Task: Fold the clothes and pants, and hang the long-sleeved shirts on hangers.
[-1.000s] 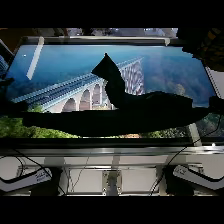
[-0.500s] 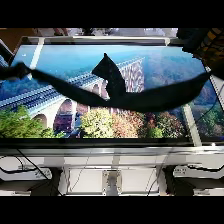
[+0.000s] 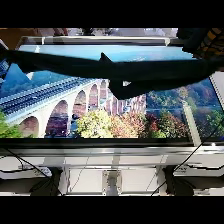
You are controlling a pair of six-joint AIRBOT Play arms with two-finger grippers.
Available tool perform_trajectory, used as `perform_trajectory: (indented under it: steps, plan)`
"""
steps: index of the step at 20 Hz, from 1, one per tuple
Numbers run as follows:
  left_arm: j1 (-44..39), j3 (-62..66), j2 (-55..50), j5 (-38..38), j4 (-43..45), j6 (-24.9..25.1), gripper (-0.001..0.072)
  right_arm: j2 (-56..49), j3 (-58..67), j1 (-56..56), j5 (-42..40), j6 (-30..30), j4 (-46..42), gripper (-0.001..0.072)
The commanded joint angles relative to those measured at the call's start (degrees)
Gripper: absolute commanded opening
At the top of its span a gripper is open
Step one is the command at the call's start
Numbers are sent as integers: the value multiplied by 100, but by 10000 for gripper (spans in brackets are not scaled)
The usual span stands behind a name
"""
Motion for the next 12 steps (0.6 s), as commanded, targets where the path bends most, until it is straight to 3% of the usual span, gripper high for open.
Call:
perform_trajectory:
  steps: [1,4,7,10,12]
  plan:
    - [286,7,0,-1062,1268,-138,24,-28,-240,-352,708,15,-334,20]
    - [192,-7,-33,-1683,2350,-197,25,-28,-942,-437,922,0,-358,20]
    - [173,-260,-33,-1956,2603,-199,25,-17,-1884,-433,914,-85,-382,20]
    - [129,-802,-28,-2170,2804,-192,25,133,-2785,-437,743,-166,-1008,20]
    - [50,-1228,-28,-2271,3392,-192,25,295,-3254,-437,623,-203,-1547,20]
